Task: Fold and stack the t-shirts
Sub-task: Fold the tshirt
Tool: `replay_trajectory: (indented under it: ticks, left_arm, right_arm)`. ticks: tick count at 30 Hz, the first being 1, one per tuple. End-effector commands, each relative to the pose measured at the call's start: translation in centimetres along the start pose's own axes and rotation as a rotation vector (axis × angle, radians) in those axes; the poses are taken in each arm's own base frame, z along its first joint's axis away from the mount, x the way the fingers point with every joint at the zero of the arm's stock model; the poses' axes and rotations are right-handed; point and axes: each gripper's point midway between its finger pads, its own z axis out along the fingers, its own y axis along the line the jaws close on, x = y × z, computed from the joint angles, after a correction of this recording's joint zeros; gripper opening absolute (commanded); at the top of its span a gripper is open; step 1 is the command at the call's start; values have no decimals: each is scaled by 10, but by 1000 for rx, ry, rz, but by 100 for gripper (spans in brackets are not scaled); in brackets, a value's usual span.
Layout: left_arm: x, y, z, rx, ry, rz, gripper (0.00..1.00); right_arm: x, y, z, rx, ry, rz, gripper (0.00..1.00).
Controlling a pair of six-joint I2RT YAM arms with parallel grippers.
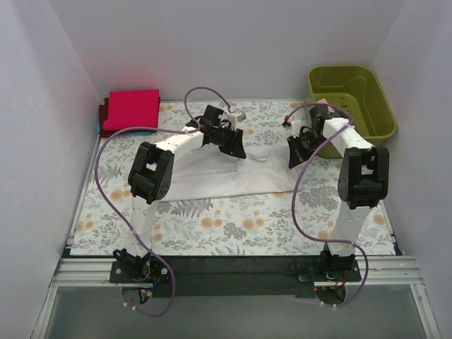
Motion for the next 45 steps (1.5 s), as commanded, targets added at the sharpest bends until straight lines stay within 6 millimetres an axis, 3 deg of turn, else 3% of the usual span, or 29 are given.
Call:
replay_trajectory:
  ticks: [1,5,8,10,20,22,27,35,39,42,45]
  left_arm:
    - [-17,-46,-23,88,-35,-3,31]
    - [-18,-43,-20,76,-46,-25,29]
    - [-17,-39,-17,60,-45,-49,29]
    - [-16,-35,-18,37,-47,-54,29]
    - [-17,-41,-35,31,-64,-37,29]
    - [-14,-37,-34,14,-57,-49,29]
    - [-3,-7,-33,-100,-37,-112,28]
    - [-23,-59,-55,109,-83,14,28]
    - [-18,-78,-49,173,-59,12,28]
    - [-12,-75,-38,180,-35,-37,27]
    - [-6,-54,-22,135,-17,-82,27]
  right_arm:
    - [-40,25,-16,-83,-124,-62,4]
    - [-55,32,7,-116,-104,-81,1]
    - [-67,30,36,-116,-79,-95,1]
    - [-73,28,42,-106,-81,-105,1]
    - [-60,14,69,-54,-4,-97,1]
    - [-58,7,70,-22,3,-93,1]
    - [-54,-5,66,13,6,-57,1]
    - [-56,9,61,-38,-23,-46,1]
    - [-51,9,63,-41,-14,-36,1]
    - [-50,8,64,-36,-10,-35,1]
    - [-49,6,64,-24,-4,-36,1]
